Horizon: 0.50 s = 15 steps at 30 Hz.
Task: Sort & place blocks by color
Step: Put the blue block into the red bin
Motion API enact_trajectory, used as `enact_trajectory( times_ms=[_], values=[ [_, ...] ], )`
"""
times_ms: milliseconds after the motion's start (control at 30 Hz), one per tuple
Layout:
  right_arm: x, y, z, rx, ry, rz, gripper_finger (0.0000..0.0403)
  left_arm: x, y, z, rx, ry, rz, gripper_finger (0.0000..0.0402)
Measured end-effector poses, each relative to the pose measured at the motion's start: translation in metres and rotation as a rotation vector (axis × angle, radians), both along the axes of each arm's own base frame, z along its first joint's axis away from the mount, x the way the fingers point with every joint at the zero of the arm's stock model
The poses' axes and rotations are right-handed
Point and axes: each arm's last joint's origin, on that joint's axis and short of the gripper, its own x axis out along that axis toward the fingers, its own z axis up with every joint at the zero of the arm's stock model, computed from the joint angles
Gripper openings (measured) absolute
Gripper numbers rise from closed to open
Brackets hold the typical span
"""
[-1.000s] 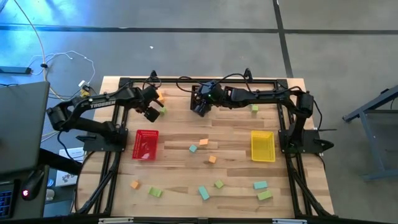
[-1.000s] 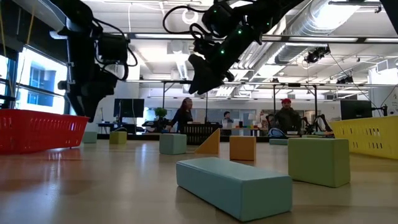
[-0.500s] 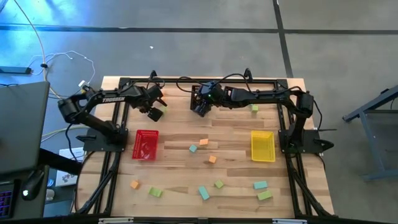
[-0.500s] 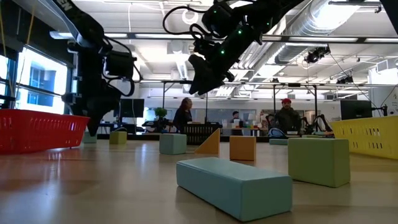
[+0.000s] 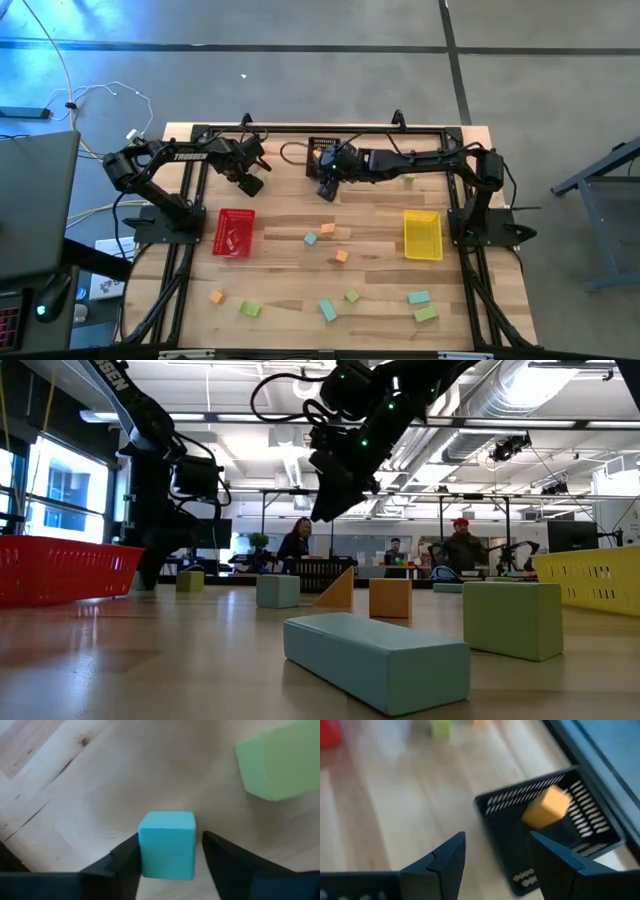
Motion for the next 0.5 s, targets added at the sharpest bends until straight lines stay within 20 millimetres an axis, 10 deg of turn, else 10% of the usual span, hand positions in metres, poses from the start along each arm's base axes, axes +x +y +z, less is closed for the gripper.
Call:
enact_trajectory(
  times_ms=[200,500],
  values=[
    [0.000,0.028,-0.004,0.017,0.068,0.064,0.0199,0.001,0.000,0.001,0.000,0.001,-0.050,0.0103],
    [-0.001,0.081,-0.008,0.051,0.112,0.154,0.0199,-0.001,-0.004,0.006,0.001,0.002,-0.095,0.0102]
  ],
)
